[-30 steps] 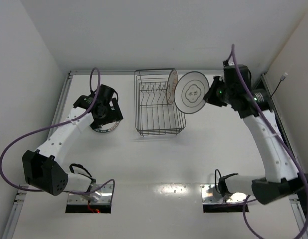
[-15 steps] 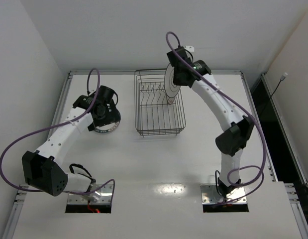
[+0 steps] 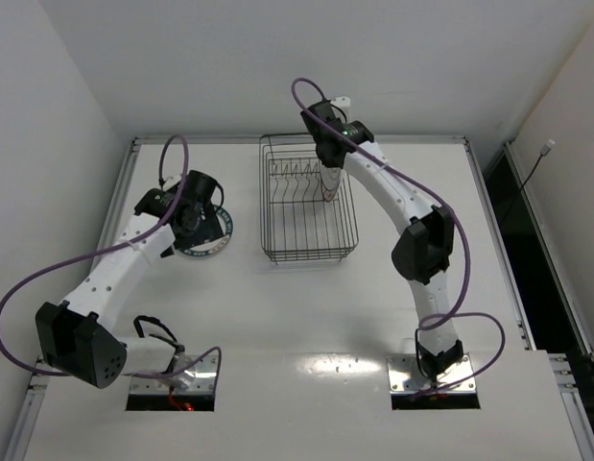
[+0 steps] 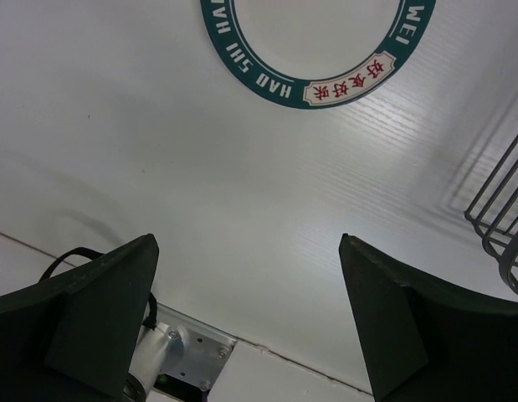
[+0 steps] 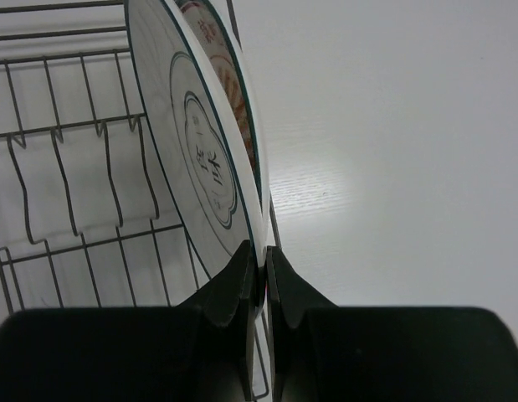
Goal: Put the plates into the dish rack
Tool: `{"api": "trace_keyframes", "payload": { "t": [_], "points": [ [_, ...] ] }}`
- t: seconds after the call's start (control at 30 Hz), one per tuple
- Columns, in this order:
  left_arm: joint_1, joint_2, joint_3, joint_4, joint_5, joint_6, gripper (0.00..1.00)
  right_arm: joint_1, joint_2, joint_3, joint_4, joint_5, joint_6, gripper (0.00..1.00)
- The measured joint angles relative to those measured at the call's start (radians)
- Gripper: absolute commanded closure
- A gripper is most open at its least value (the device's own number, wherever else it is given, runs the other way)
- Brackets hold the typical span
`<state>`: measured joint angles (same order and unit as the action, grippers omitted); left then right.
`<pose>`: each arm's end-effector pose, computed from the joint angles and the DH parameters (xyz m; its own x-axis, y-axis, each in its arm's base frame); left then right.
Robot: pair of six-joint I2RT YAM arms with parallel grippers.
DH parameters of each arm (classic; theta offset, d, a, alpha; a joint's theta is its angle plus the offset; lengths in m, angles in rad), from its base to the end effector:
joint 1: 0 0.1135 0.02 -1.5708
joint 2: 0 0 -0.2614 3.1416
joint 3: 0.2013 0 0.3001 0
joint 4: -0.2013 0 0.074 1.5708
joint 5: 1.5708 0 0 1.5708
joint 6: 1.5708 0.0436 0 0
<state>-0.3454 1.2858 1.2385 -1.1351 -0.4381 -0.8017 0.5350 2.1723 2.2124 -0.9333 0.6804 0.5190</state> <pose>0.2754 -0.0794 0.3054 -0.7174 -0.4334 -0.5455 -0.5176 0.8556 0.0009 0.4673 0.2451 0.3167 -0.6102 0.0865 -0.7875 0.2829 0.9523 -0.1146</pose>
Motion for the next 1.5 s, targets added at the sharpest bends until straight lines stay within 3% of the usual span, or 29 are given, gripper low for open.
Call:
{"api": "trace_keyframes", "payload": {
  "t": [0.27, 0.4, 0.53, 0.6, 0.63, 0.7, 0.87, 1.17, 1.27, 1.3, 1.5],
  "points": [
    [0.000, 0.023, 0.000, -0.001, -0.014, 0.008, 0.12, 0.021, 0.094, -0.006, 0.032, -0.030, 0.005, 0.98],
    [0.000, 0.039, 0.000, -0.001, -0.018, 0.016, 0.12, 0.026, 0.106, -0.023, 0.037, -0.064, 0.013, 0.84],
    [0.000, 0.044, -0.009, 0.010, -0.028, 0.035, 0.12, 0.022, 0.105, -0.032, 0.034, -0.143, 0.020, 0.49],
    [0.000, 0.048, -0.018, 0.020, -0.039, 0.045, 0.12, 0.018, 0.105, -0.040, 0.031, -0.184, 0.029, 0.17],
    [0.000, 0.053, -0.023, 0.026, -0.045, 0.054, 0.12, 0.017, 0.103, -0.041, 0.031, -0.212, 0.033, 0.08],
    [0.000, 0.058, -0.040, 0.047, -0.060, 0.069, 0.12, 0.021, 0.092, -0.041, 0.016, -0.245, 0.039, 0.00],
    [0.000, 0.068, -0.101, 0.116, -0.076, 0.122, 0.12, 0.018, -0.037, -0.042, -0.043, -0.306, 0.043, 0.00],
    [0.008, 0.239, -0.166, 0.274, -0.055, 0.212, 0.12, 0.012, -0.571, -0.105, -0.027, -0.574, 0.041, 0.00],
    [0.112, 0.200, -0.206, 0.336, 0.090, 0.192, 0.12, 0.012, -0.696, -0.229, -0.018, -0.654, 0.033, 0.00],
    [0.192, 0.144, -0.252, 0.385, 0.175, 0.167, 0.12, 0.012, -0.723, -0.270, -0.021, -0.673, 0.030, 0.00],
    [0.478, -0.043, -0.498, 0.628, 0.557, 0.011, 0.12, 0.008, -0.695, -0.351, -0.071, -0.751, -0.004, 0.00]
  ]
}}
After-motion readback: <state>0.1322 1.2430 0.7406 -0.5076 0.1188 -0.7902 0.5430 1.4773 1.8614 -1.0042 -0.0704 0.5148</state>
